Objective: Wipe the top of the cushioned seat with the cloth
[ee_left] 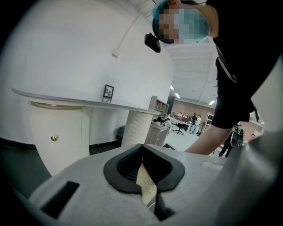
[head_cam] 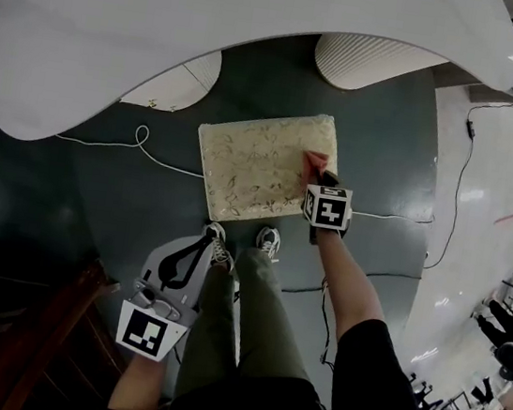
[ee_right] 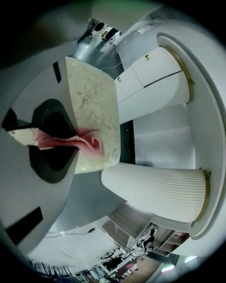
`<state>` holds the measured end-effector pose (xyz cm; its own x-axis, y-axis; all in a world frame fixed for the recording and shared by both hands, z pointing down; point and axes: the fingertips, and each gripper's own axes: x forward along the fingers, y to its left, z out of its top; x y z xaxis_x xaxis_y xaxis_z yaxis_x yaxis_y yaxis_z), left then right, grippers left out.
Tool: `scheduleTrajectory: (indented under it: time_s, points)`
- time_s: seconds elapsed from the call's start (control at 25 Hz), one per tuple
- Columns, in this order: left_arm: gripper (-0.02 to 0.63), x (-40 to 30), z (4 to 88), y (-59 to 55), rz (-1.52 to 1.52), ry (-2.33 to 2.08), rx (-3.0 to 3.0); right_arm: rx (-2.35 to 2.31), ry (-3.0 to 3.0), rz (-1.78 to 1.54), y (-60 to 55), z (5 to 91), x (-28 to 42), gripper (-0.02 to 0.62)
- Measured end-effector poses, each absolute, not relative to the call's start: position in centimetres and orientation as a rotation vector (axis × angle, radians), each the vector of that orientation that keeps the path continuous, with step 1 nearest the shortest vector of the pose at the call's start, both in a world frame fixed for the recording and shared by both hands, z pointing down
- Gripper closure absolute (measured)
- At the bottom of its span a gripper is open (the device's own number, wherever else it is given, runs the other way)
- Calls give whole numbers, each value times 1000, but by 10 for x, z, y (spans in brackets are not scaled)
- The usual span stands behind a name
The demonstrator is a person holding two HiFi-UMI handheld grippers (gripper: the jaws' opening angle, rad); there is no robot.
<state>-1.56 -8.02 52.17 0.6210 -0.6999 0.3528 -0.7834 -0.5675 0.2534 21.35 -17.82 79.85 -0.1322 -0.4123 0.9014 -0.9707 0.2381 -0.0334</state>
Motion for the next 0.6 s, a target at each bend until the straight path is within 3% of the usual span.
scheduleTrajectory:
  time_s: [0.36, 0.6]
  points:
    - [589, 6, 520, -85, 316, -1139, 2488, 1406, -1499, 807, -190, 796, 303, 569]
    - [589, -1, 518, -85, 306, -1151, 2488, 1404, -1650, 809, -181, 771, 256, 570]
